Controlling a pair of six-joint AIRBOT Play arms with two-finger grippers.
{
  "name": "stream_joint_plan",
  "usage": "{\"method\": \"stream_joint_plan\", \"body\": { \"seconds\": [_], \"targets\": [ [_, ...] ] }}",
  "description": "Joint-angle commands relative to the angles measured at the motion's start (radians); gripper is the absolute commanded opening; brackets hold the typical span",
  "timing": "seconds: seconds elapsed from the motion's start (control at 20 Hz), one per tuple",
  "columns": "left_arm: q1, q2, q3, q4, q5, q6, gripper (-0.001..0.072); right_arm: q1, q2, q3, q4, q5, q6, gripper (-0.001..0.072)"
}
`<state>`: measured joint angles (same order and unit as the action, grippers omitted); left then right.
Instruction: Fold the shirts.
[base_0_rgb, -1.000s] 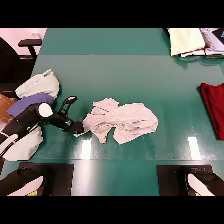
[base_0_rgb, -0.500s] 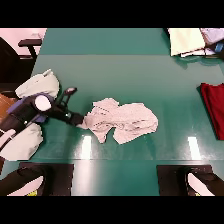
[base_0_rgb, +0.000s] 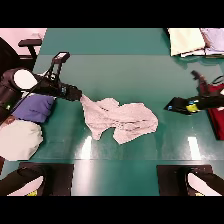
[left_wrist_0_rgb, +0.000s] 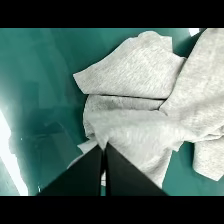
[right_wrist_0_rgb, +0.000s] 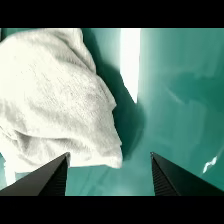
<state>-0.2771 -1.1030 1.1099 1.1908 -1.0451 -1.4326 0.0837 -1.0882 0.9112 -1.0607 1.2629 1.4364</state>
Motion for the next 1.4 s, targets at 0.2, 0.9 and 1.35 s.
{"method": "stream_joint_plan", "body": {
  "seconds": [0.2,0.9,1.35],
  "targets": [
    [0.0,0.0,0.019,0.003,-0.011,0.0,0.0021,0.223,-0.335,0.126,0.046,-0.172,-0.025,0.0552],
    [0.0,0.106,0.237,0.066,-0.015,-0.008,0.002,0.324,-0.277,0.417,-0.122,-0.126,-0.109,0.0012],
    [0.0,0.267,0.945,0.029,-0.085,-0.038,0.0019,0.324,0.201,0.813,-0.172,-0.031,-0.043,0.0011]
  ]
}}
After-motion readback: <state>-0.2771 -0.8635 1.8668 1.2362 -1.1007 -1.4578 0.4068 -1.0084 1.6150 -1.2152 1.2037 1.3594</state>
